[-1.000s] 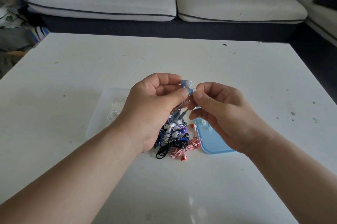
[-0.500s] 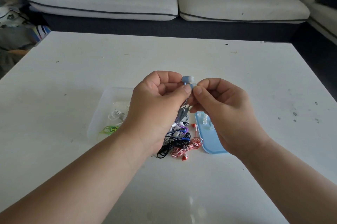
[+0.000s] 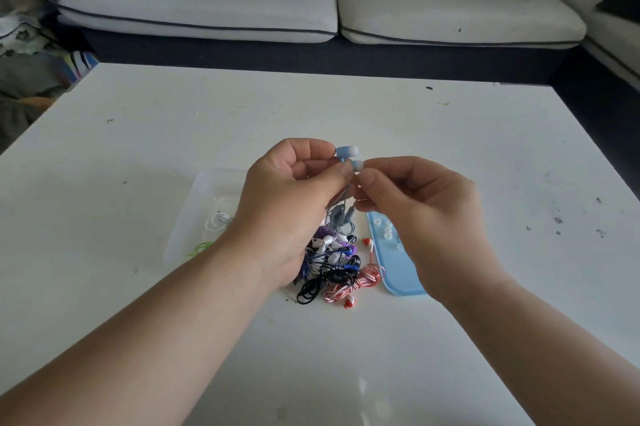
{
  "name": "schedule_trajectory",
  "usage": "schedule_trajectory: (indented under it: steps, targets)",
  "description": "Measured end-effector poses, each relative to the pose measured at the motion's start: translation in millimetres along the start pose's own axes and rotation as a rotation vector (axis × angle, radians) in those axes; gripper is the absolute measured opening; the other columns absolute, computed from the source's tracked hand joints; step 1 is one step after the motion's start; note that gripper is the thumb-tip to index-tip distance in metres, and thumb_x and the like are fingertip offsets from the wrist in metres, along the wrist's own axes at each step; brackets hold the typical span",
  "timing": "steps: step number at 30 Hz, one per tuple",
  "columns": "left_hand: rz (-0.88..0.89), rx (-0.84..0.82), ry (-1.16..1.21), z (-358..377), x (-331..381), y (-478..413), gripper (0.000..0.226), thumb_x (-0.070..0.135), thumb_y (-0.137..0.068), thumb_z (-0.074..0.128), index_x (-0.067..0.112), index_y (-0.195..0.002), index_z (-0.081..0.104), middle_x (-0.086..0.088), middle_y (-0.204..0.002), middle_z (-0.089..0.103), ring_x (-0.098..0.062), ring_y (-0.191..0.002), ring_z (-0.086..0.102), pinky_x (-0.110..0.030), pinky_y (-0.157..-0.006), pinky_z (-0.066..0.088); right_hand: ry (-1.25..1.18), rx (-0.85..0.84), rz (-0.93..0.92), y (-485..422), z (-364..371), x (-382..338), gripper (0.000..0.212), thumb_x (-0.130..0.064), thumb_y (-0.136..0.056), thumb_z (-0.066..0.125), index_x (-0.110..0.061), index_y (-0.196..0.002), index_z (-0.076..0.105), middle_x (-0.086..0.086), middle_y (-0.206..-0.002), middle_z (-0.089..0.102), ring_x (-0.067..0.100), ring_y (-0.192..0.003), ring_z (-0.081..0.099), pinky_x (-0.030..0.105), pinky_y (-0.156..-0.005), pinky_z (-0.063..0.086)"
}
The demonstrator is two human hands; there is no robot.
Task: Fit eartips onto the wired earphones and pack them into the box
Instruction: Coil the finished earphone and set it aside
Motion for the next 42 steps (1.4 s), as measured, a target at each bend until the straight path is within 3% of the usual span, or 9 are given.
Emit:
schedule_trajectory:
  steps: [3, 7, 16, 20, 27, 32, 36, 38, 42]
  targets:
    - [-0.014, -0.035, 0.003, 2.2, 0.2, 1.0, 0.024, -0.004, -0.087, 0.076, 0.010, -0.105, 0.067, -0.011, -0.095, 0.080, -0.020, -0.080, 0.076, -0.029, -0.077, 0.060, -0.256, -0.061, 0.207, -5.2, 0.6, 7.0, 0.013, -0.008, -0.093, 0.070, 0.004, -0.092, 0.074, 0.026, -0.089, 0.075, 0.034, -0.083, 0.072, 0.037, -0.079, 0.063]
    - [-0.017, -0.061, 0.024, 4.7, -0.2, 3.1, 0.026, -0.006, -0.086, 0.075, 0.009, -0.105, 0.067, -0.011, -0.095, 0.080, -0.020, -0.082, 0.077, -0.028, -0.079, 0.060, -0.372, -0.122, 0.301, -8.3, 1.8, 10.8, 0.013, -0.008, -0.094, 0.065, 0.004, -0.093, 0.071, 0.022, -0.086, 0.074, 0.030, -0.079, 0.072, 0.032, -0.071, 0.061]
    - [-0.027, -0.085, -0.040, 0.7, -2.9, 0.1, 0.023, -0.004, -0.087, 0.076, 0.009, -0.105, 0.069, -0.011, -0.096, 0.080, -0.024, -0.087, 0.077, -0.033, -0.082, 0.060, -0.369, -0.238, 0.327, -7.3, 4.8, 18.5, 0.023, -0.015, -0.081, 0.069, 0.002, -0.097, 0.074, 0.023, -0.092, 0.074, 0.029, -0.083, 0.071, 0.030, -0.072, 0.060]
    - [0.007, -0.065, -0.115, -9.8, 5.2, -2.0, 0.024, -0.004, -0.087, 0.076, 0.009, -0.106, 0.069, -0.012, -0.096, 0.080, -0.022, -0.086, 0.077, -0.030, -0.080, 0.059, -0.349, -0.240, 0.376, -8.0, 10.6, 21.5, 0.019, -0.012, -0.089, 0.069, 0.002, -0.101, 0.073, 0.020, -0.093, 0.072, 0.024, -0.078, 0.068, 0.029, -0.068, 0.059]
    - [0.188, 0.099, -0.415, -66.6, 50.1, -8.9, 0.023, -0.001, -0.084, 0.079, 0.012, -0.100, 0.070, -0.003, -0.084, 0.080, -0.026, -0.077, 0.077, -0.039, -0.078, 0.065, -0.189, -0.226, 0.447, -2.7, 57.4, 31.4, 0.014, -0.014, -0.093, 0.073, -0.001, -0.098, 0.073, 0.012, -0.083, 0.072, 0.022, -0.071, 0.064, 0.034, -0.067, 0.056]
    - [0.139, 0.188, -0.664, -120.7, 43.4, -29.7, 0.021, 0.005, -0.079, 0.085, 0.020, -0.089, 0.073, -0.001, -0.081, 0.078, -0.021, -0.079, 0.077, -0.048, -0.079, 0.065, -0.096, -0.308, 0.459, 6.5, 95.8, 38.4, 0.018, -0.017, -0.093, 0.073, 0.000, -0.100, 0.074, 0.013, -0.085, 0.074, 0.022, -0.072, 0.067, 0.033, -0.063, 0.055]
    - [0.120, 0.142, -0.998, -138.8, 22.7, -46.0, 0.022, 0.001, -0.080, 0.073, 0.022, -0.077, 0.076, 0.006, -0.071, 0.072, -0.013, -0.067, 0.070, -0.025, -0.069, 0.061, -0.041, -0.296, 0.461, 6.3, 102.8, 44.7, 0.015, -0.016, -0.093, 0.073, -0.002, -0.097, 0.074, 0.013, -0.083, 0.075, 0.022, -0.072, 0.067, 0.034, -0.064, 0.055]
    - [0.116, 0.116, -1.155, -141.5, 14.2, -49.8, 0.026, -0.001, -0.082, 0.066, 0.023, -0.078, 0.076, 0.009, -0.077, 0.070, -0.014, -0.074, 0.069, -0.019, -0.065, 0.053, -0.020, -0.281, 0.468, 4.7, 101.1, 48.1, 0.014, -0.016, -0.093, 0.073, -0.002, -0.096, 0.075, 0.014, -0.083, 0.075, 0.022, -0.072, 0.067, 0.036, -0.067, 0.056]
    - [0.019, 0.064, -1.377, -139.3, 3.1, -52.1, 0.026, 0.003, -0.087, 0.061, 0.021, -0.099, 0.075, 0.000, -0.108, 0.072, -0.025, -0.097, 0.068, -0.029, -0.081, 0.054, 0.033, -0.267, 0.447, 0.9, 93.0, 50.1, 0.013, -0.016, -0.094, 0.072, -0.003, -0.094, 0.075, 0.013, -0.084, 0.075, 0.021, -0.070, 0.067, 0.035, -0.067, 0.058]
Point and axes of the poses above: each hand's wrist, its own y-axis away from the middle knuckle, its own z-axis out of the palm, x = y × z, the point moved 6 cm from there along -y, towards the middle knuckle
